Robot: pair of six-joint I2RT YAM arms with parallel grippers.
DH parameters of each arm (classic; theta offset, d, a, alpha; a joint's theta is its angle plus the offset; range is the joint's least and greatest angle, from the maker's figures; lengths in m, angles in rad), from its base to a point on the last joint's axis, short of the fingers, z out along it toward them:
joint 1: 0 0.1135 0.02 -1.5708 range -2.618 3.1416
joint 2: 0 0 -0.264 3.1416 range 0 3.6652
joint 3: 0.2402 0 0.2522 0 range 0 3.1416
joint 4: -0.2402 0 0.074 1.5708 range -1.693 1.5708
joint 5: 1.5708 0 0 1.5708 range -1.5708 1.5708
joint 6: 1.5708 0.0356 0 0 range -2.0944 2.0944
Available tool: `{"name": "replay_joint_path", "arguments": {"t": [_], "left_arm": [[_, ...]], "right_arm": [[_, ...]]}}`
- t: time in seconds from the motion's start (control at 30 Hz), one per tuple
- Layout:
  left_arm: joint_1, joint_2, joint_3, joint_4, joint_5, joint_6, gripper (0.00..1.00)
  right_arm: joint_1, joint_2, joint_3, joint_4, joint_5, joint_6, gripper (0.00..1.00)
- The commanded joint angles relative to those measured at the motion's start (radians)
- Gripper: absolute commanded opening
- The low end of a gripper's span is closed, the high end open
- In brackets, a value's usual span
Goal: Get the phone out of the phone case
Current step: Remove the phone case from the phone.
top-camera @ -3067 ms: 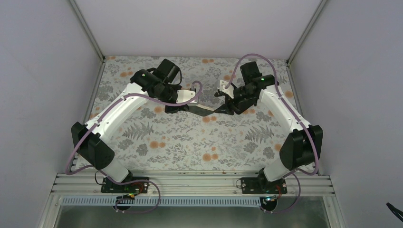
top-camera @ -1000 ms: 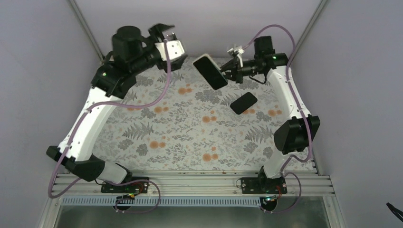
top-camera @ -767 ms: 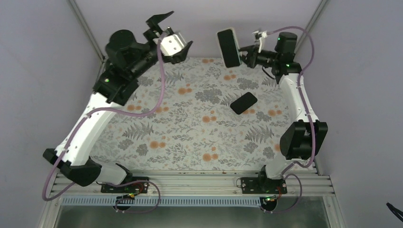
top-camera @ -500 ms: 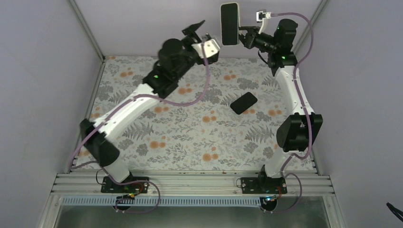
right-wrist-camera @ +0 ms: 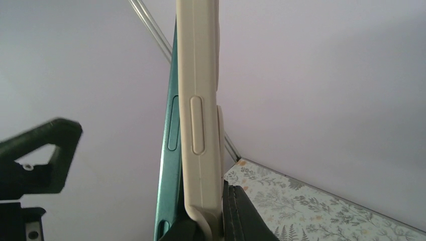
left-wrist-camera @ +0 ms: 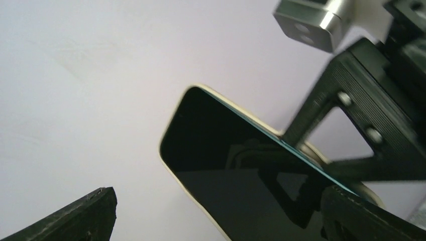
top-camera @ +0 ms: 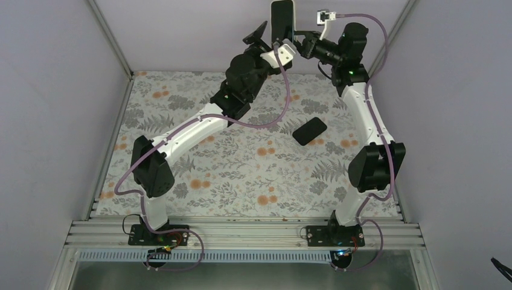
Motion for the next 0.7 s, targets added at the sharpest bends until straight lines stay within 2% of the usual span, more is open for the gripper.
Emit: {"name": "replay_joint_path", "arguments": {"t": [0.0,0.17,0.4,0.67], "left_arm": [[-0.003,0.017,0.052,0.062,-0.034,0.016,1.00],[-0.002,0.003,0.028,0.008,0.018,0.011,1.00],[0.005,-0.032,-0.055,0.053,0.020,0.019,1.00],[0.009,-0.030,-0.043,0.035,0.041,0.014,1.00]], "right_arm": [[0.020,-0.009,0.059,0.072,0.005,0.001,0.03],[0.030,-0.011,0.073,0.068,0.015,-0.007,0.03],[0.044,-0.016,0.077,0.060,0.016,-0.023,0.03],[0.068,-0.016,0.073,0.051,0.025,-0.050,0.03]]}}
